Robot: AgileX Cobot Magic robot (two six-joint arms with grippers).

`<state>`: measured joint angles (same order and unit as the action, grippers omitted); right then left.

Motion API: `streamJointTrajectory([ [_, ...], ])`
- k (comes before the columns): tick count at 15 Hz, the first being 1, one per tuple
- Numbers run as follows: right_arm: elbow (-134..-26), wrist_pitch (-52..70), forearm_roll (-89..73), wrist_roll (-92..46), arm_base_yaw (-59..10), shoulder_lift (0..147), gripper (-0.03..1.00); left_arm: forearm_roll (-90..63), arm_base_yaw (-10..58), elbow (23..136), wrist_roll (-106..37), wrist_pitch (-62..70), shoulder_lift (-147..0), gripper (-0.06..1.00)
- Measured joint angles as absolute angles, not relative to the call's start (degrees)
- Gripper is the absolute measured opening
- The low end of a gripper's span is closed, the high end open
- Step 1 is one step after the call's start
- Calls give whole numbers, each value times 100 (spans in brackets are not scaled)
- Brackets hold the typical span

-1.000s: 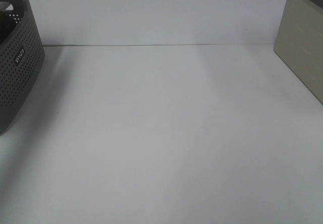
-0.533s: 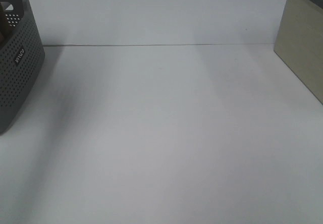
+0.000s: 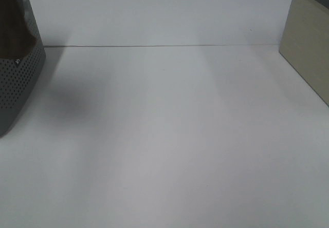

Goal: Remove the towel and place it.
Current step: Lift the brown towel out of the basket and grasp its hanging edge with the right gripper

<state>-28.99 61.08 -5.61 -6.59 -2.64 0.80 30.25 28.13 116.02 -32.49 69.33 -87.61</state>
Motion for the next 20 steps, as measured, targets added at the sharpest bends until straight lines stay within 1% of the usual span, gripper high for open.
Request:
streamJointTrajectory([
  [1,-2945,6033,-699,-945,-264,344,77,3117,3094,11602,-3226,6933,-8761,0],
  [3,-3048,5288,-1604,-2000,-264,1026,75,3295,3678,11602,-3209,6887,-8761,0],
  [4,-3071,4601,-3123,-3512,-264,1982,75,3443,4183,11602,-3191,6807,-8761,0],
  [5,-3071,4469,-3982,-4423,-264,2515,75,3461,4309,11602,-3191,6795,-8761,0],
  [6,-3071,4446,-4320,-4968,-264,2733,75,3466,4521,11602,-3191,6790,-8761,0],
  [7,-3071,4446,-5151,-6068,-264,3277,75,3466,4715,11602,-3191,6784,-8761,0],
  [9,-3071,4635,-6583,-7832,-264,4297,75,3466,5025,11602,-3186,6772,-8761,0],
  [12,-3071,5042,-8331,-9820,-264,5667,81,3466,5277,11602,-3186,6749,-8761,0],
  [14,-3071,5529,-9288,-10657,-264,6480,82,3432,5346,11602,-3180,6641,-8761,0],
  [16,-3117,5827,-9694,-11041,-424,6967,82,3312,5346,11602,-3180,6526,-8761,0],
  [17,-3512,5804,-9803,-11167,-854,7494,82,3100,5346,11602,-3180,6457,-8761,0],
  [20,-4395,5598,-9534,-10892,-1610,8119,82,3042,5346,11602,-3180,6452,-8772,0],
])
